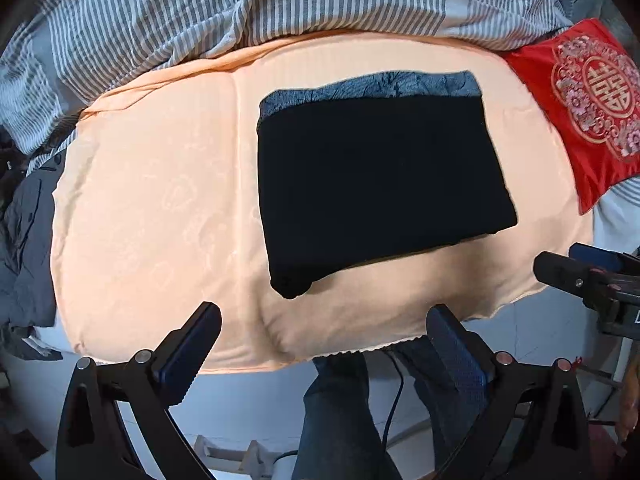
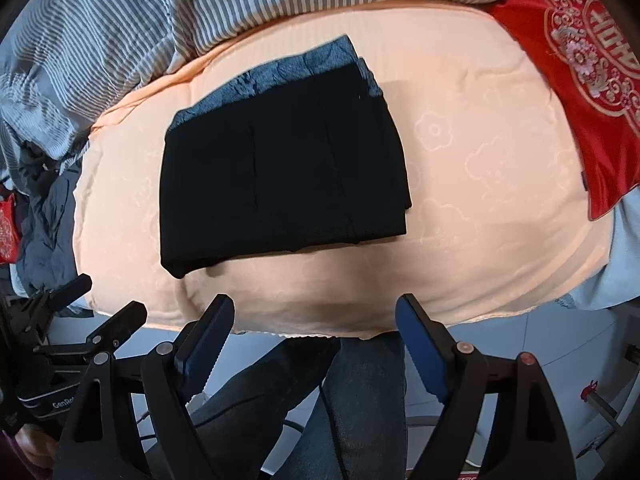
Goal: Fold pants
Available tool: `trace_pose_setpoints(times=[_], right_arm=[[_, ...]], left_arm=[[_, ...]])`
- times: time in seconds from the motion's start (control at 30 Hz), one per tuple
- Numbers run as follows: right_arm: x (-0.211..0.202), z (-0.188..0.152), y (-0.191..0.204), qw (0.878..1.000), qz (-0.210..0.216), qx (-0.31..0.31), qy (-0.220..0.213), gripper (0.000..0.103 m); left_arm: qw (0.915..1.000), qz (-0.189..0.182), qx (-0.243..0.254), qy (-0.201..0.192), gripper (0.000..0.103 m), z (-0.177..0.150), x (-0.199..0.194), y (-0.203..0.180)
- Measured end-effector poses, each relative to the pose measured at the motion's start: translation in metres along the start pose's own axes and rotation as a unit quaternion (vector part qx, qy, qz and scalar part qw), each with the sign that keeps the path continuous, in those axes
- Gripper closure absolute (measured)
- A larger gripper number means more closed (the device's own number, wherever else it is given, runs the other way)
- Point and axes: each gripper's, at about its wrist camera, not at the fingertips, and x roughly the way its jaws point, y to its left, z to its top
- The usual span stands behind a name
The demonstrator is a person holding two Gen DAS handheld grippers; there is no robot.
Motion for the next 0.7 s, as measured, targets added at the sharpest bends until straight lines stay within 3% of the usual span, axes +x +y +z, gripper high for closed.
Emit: trace_pose_setpoints(times=[0.1,0.17,0.7], right_arm=[[-0.01,0.0,0.01,1.0,-0.015,-0.01,-0.023,0.014],[-0.014,0.002,0.016,0.999,-0.025,-0.016,-0.035,0.0],[-0.014,0.007,0.036,0.996,-0.072,-0.026,-0.046,0.0]], left_arm=[[0.9996,0.013,-0.01,-0.022,0.0,0.002,-0.008,0.005],[0.9992,0.023,-0.017,-0.03,0.0,0.004,-0.01,0.007],[0.9977,0.05,-0.045,-0.004,0.0,0.001,0.002,0.01]])
